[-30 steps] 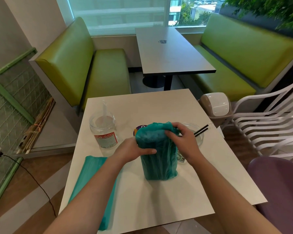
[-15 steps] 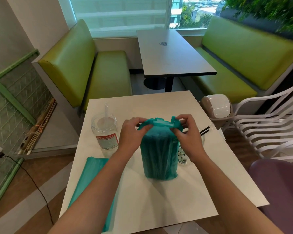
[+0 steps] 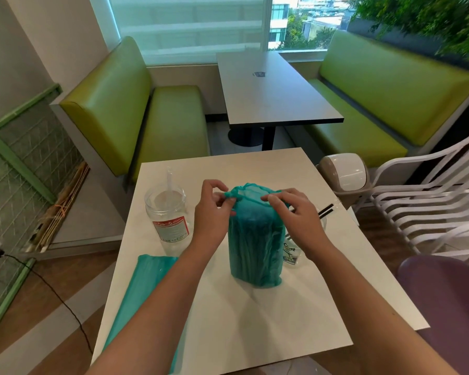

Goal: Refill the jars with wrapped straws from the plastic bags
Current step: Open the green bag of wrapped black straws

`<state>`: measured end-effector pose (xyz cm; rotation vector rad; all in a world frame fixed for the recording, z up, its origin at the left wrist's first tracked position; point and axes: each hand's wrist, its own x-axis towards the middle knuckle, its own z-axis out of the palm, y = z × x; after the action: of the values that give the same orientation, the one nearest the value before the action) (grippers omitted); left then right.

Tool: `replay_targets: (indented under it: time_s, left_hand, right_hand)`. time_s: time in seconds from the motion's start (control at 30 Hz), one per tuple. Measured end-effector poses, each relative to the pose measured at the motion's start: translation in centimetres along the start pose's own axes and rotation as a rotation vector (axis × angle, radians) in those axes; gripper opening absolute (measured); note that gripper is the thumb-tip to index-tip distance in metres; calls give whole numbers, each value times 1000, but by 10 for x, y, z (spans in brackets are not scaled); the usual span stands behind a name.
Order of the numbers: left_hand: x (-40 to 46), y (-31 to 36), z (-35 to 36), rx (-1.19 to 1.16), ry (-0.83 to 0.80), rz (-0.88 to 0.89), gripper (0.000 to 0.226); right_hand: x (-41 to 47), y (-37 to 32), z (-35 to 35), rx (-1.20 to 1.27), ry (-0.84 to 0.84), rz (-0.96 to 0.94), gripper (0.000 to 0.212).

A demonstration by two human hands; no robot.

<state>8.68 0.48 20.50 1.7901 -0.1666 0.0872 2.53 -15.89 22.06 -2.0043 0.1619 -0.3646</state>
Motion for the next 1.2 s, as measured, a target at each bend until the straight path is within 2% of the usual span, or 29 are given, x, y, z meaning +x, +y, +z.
replay_targets:
  time_s: [0.17,0.23,0.33,0.4,0.5,0.63,0.73,0.93,1.07,1.2]
  left_hand:
    - [-6,-1,-2,48,-149,69,53]
    - [-8,1,-2,98,-192,82,44]
    - [-11,1,0,85,-128,49,20]
    - [-11,-1,0,62,-77,12,26]
    - [-9,-6,-2,97,-86,-8,27]
    - [-11,-9,-9,216,-241,-72,66]
    - [-15,-15,-14,256,-350,-120,78]
    - [-22,-18,-19,246,-452,-191,77]
    - [-25,-25,-19,215,-509,-208,75]
    - [-25,-28,-21,135,-595,-247,72]
  right_hand:
    - [5,-5,-1,-208,-13,49,22]
    - [5,-5,-2,-282,-65,77,27]
    - [2,-5,-2,-367,-125,127,27]
    - [-2,-3,-4,-390,-162,155,31]
    - [-8,-1,-7,-355,-187,195,50]
    - [-13,3,-9,-269,-247,299,68]
    - [-15,10,-8,-226,-269,365,72]
    - [-17,17,-3,-132,-227,383,62]
    - [-16,24,3,-35,-181,466,61]
    - [-13,29,6,58,-236,545,63]
